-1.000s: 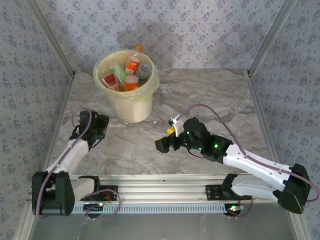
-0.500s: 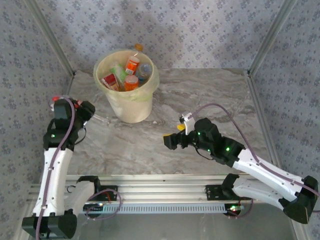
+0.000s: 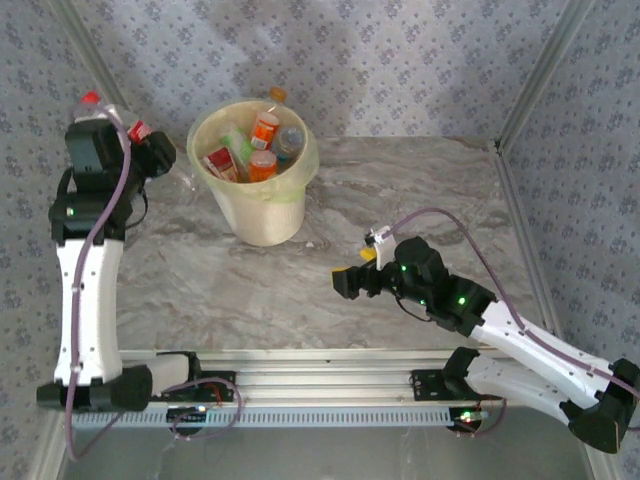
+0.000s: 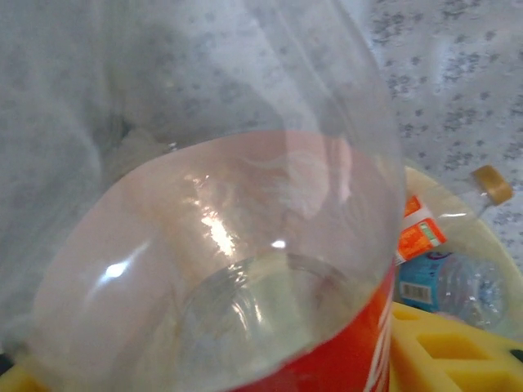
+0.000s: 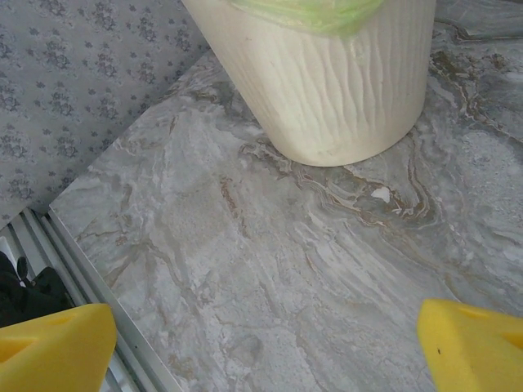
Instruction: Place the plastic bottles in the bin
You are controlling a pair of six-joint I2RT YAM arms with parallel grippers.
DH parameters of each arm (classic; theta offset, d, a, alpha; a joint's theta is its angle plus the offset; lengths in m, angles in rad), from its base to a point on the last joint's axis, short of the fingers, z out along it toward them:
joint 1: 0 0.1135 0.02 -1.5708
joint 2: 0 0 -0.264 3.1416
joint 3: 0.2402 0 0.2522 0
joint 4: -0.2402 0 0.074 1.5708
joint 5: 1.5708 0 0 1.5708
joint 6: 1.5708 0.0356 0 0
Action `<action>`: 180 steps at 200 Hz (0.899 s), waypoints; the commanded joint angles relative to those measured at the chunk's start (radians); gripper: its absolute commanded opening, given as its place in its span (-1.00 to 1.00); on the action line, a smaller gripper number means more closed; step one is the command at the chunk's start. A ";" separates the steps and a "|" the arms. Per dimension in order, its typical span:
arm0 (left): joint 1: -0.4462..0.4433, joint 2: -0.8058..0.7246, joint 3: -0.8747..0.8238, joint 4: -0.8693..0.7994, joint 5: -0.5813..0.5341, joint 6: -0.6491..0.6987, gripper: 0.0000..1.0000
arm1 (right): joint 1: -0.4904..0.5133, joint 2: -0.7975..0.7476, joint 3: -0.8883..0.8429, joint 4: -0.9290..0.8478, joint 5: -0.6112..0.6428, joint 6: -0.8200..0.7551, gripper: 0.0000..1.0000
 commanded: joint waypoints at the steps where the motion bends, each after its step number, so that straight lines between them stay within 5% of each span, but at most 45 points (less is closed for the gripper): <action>1: -0.014 0.108 0.158 -0.068 0.119 0.119 0.15 | -0.010 -0.014 0.006 -0.021 0.006 -0.017 0.93; 90: -0.100 0.564 0.786 -0.354 0.346 0.344 0.17 | -0.021 -0.028 0.005 -0.033 -0.007 -0.010 0.93; 180: -0.156 0.724 0.867 -0.417 0.335 0.401 0.17 | -0.024 -0.026 0.011 -0.042 -0.001 0.000 0.93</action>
